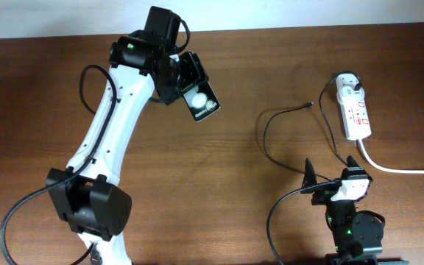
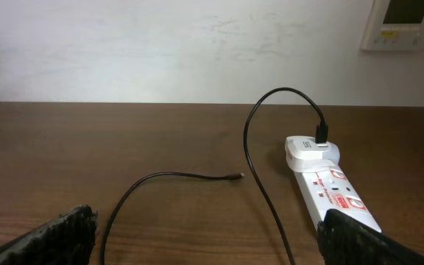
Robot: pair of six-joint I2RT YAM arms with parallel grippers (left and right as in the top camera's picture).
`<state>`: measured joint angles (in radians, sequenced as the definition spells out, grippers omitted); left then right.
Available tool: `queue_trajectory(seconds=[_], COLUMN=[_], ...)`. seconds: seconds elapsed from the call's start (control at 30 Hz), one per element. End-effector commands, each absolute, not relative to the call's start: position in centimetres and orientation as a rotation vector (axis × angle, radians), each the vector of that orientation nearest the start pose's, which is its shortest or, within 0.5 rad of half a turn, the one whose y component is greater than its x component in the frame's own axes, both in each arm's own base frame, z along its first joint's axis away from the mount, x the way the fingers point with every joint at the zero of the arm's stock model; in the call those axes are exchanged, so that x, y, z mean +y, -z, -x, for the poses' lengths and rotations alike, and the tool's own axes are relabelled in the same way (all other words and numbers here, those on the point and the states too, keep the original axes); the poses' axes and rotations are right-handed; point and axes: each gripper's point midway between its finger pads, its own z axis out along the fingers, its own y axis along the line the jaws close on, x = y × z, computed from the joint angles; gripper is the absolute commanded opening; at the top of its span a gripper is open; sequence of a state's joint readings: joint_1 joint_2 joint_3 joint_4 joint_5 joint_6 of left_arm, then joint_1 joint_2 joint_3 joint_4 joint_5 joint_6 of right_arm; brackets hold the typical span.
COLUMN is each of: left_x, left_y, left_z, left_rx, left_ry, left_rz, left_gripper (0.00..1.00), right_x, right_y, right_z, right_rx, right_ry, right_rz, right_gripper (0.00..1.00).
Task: Plug charger to phone and switch on socket
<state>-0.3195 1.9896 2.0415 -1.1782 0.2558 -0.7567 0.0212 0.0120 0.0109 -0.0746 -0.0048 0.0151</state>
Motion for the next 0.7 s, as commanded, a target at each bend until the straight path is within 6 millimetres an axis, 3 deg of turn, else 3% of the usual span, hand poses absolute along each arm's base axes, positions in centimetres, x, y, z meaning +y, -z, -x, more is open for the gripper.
queue_trajectory(seconds=[0.0,0.13,0.2,0.37,0.47,0.53,0.6,0.67], left_x=[-19.3,-19.5,-19.5,-20.1,-20.7,-20.8,-21.2,-21.2], left_y=[-21.3,-21.7,-21.5,-19.5,-19.0,-18.9,-19.1,-19.1], left_z=[-43.7,-44.3,-44.5,-44.9,-45.0,-45.0,-44.8,-44.8], left_rx=[2.756,2.724,2.722,2.761,2.773,2.776,2.786,2.786], left_ry=[0.680,0.705,0.700,0.711,0.753,0.758,0.795,0.795], left_rz=[0.585,0.636,0.636,0.675,0.690,0.695,0.687,0.687], left_gripper=[0.61,0.61,0.61,0.60,0.61,0.61,0.60,0.60], right_x=[1.7,6.8,7.9,5.7,6.1,5.9,5.9,6.6], right_y=[-15.7,-16.4,-16.4,-16.5,-16.1,-15.0,-12.3,-11.5], right_z=[-24.6,-23.3,-22.8,-23.8,-23.6,-23.9,-24.2,-24.2], right_rx=[1.647,1.653,1.667,1.601,1.656,1.703,1.817,1.891], right_ry=[-0.226,-1.009,-1.184,-1.076,-0.901,-0.850,-0.833,-0.858], right_rz=[-0.101,-0.455,-0.546,-0.643,-0.408,-0.405,-0.448,-0.448], right_gripper=[0.99,0.99,0.99,0.99,0.99,0.99,0.99,0.99])
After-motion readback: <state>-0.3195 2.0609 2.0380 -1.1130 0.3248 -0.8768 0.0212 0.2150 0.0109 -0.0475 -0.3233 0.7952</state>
